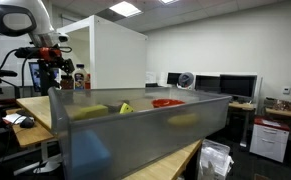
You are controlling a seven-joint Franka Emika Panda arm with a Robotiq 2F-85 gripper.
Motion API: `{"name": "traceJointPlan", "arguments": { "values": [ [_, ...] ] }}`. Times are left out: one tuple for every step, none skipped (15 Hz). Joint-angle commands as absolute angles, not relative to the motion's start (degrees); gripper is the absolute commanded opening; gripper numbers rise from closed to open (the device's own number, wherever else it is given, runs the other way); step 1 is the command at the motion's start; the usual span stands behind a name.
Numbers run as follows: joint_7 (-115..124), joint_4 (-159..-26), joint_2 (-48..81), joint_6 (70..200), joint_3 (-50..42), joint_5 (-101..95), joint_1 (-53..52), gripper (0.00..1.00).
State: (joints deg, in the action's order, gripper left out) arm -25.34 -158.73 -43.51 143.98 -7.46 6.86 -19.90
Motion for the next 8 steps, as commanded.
{"name": "traceJointPlan", "arguments": {
  "values": [
    [-27.0,-157.9,-41.1,146.7,-8.0,7.4,-20.9,0.58],
    [-27.0,-157.9,-40.9,147.3,-8.0,7.4,-21.0,0.53],
    [-27.0,-157.8,-40.6,147.7,-8.1,7.4,-21.2,0.49],
    [-27.0,-157.6,-40.4,148.3,-8.2,7.5,-21.3,0.42],
    [-27.0,-157.5,-40.2,148.6,-8.2,7.5,-21.4,0.38],
    [-26.8,-157.4,-40.1,148.9,-8.2,7.4,-21.4,0.32],
    [-26.5,-157.3,-40.0,149.1,-8.0,7.2,-21.2,0.28],
    [-26.1,-157.1,-40.0,149.2,-7.7,7.0,-20.8,0.23]
  ]
}}
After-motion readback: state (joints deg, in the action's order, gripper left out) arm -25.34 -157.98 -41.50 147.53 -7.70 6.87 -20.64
